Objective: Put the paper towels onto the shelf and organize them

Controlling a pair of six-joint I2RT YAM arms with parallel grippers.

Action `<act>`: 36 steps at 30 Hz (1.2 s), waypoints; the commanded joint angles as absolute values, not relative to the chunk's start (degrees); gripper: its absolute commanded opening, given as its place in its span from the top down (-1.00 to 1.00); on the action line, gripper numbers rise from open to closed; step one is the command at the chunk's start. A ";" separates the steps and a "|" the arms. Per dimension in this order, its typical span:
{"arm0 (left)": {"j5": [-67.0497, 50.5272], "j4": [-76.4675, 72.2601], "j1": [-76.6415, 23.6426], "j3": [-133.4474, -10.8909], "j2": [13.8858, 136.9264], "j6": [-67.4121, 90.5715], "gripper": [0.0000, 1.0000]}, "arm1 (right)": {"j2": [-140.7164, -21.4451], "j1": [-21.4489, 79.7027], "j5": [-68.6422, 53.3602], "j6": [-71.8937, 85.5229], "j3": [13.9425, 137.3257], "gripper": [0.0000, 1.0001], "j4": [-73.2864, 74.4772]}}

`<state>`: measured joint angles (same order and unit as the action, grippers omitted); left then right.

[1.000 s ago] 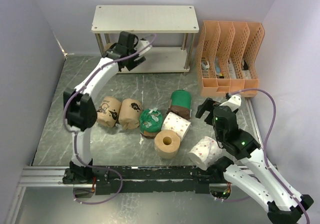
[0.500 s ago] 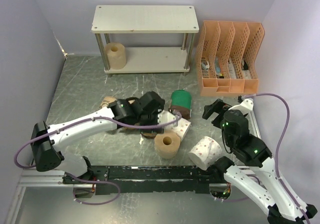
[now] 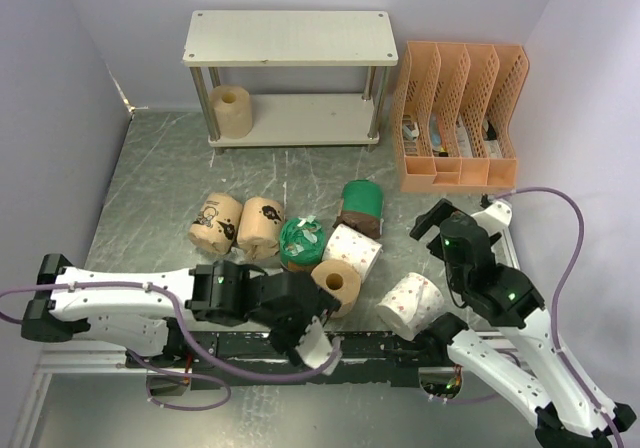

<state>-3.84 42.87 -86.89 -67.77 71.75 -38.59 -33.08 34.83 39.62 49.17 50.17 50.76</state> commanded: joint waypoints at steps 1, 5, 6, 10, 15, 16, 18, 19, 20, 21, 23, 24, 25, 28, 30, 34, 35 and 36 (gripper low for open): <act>-0.46 35.84 -89.03 -58.26 67.96 -41.19 -0.99 | -29.05 34.54 40.97 54.05 50.65 -0.89 53.38; 5.61 26.39 -89.38 -51.59 66.89 -41.58 -1.00 | -22.23 34.62 40.25 55.71 48.80 -0.89 52.62; 7.93 23.96 -89.30 -50.34 67.07 -41.94 -0.99 | -21.04 34.63 40.24 55.93 48.66 -0.89 52.75; 11.69 16.58 -88.41 -48.21 69.40 -42.89 -0.98 | -19.13 34.59 40.72 57.26 49.46 -0.89 54.33; 10.48 12.72 -85.33 -47.67 72.51 -43.64 -0.97 | -19.68 34.54 39.10 57.50 49.29 -0.86 54.48; 9.02 12.78 -84.24 -47.78 73.05 -43.80 -0.97 | -19.66 34.54 38.82 57.20 49.16 -0.86 54.18; 5.10 13.10 -81.53 -48.28 74.27 -43.88 -0.95 | -19.11 34.60 38.62 56.47 48.68 -0.86 53.12; 3.13 13.38 -80.09 -48.77 75.15 -43.67 -0.93 | -18.68 34.55 38.73 56.26 48.54 -0.86 52.73; 1.38 13.48 -78.82 -49.18 75.95 -43.53 -0.91 | -17.98 34.57 38.73 55.90 48.35 -0.86 52.33; -0.46 13.53 -77.67 -49.46 76.66 -43.35 -0.89 | -17.51 34.55 38.73 55.30 48.34 -0.86 52.00; -2.99 13.26 -76.36 -49.79 78.01 -43.25 -0.88 | -16.73 34.55 38.74 55.33 48.55 -0.88 52.32; -3.90 13.59 -76.03 -50.01 78.71 -43.12 -0.87 | -16.44 34.59 38.63 55.30 48.60 -0.88 52.42; -4.56 13.85 -75.88 -50.43 79.24 -43.01 -0.86 | -16.04 34.59 38.58 55.22 48.57 -0.88 52.31; -5.48 14.28 -75.85 -51.33 80.76 -42.20 -0.82 | -14.88 34.56 38.75 54.85 48.07 -0.89 51.70; -5.57 14.09 -75.85 -51.87 81.51 -41.58 -0.82 | -14.16 34.58 39.19 54.64 47.56 -0.89 51.20; -5.76 14.33 -75.85 -53.04 83.03 -40.93 -0.75 | -14.17 34.63 39.81 53.76 47.02 -0.90 50.29; -5.76 14.51 -75.85 -53.49 83.35 -40.83 -0.72 | -14.59 34.63 39.92 53.59 47.07 -0.90 50.23; -5.82 14.83 -75.85 -53.95 83.85 -40.67 -0.67 | -15.13 34.68 39.90 53.51 47.15 -0.90 50.29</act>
<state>-1.19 15.22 -75.72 -51.48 81.89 -42.02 -14.61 34.83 38.50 54.70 47.55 51.68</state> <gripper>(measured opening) 0.869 0.949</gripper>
